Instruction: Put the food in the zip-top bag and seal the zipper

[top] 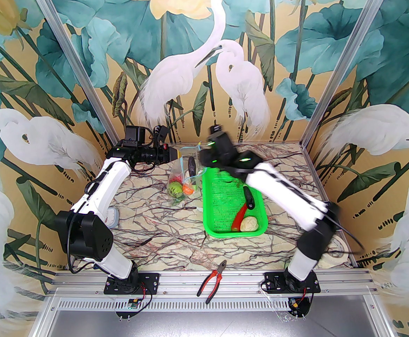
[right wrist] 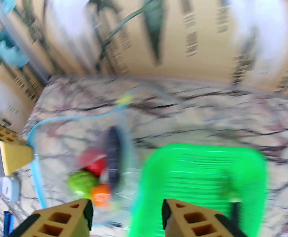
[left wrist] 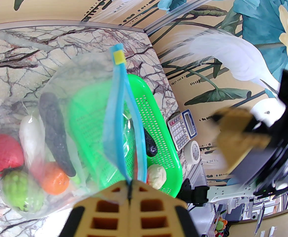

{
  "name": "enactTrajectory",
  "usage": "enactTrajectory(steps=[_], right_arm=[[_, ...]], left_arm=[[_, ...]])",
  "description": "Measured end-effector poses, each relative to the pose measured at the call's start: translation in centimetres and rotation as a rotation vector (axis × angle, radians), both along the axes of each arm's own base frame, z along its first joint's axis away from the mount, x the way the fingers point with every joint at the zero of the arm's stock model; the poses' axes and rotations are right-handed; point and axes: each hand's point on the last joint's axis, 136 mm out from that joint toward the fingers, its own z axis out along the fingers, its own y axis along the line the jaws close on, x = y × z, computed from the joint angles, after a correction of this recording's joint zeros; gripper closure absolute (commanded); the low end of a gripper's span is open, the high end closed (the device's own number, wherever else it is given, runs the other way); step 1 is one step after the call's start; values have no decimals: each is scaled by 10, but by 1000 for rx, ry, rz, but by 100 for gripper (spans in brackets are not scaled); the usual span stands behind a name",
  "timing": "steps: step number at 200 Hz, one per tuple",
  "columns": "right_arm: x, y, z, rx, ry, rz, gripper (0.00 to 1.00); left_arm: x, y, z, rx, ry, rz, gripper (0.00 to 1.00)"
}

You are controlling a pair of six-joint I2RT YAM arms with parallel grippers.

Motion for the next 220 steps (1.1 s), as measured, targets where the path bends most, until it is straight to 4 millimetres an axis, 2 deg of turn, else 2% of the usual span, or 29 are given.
enactTrajectory(steps=[19,34,52,88,111,178,220], right_arm=[[-4,-37,0,-72,17,-75,45],[-9,-58,-21,-159,84,-110,42],[-13,-76,-65,-277,212,-133,41],[-30,-103,-174,-463,517,-136,41],[-40,-113,-215,-522,653,-139,40],[-47,-122,-256,-584,784,-160,40],[-47,-126,-272,-613,829,-167,36]], left_arm=[[-2,0,-2,7,3,-5,98],[-3,0,-4,14,6,-11,99],[-5,1,-6,20,14,-16,99],[-7,1,-8,28,16,-23,99],[-8,1,-9,30,20,-26,99],[-10,2,-11,36,27,-30,99],[-11,2,-12,41,26,-35,99]])
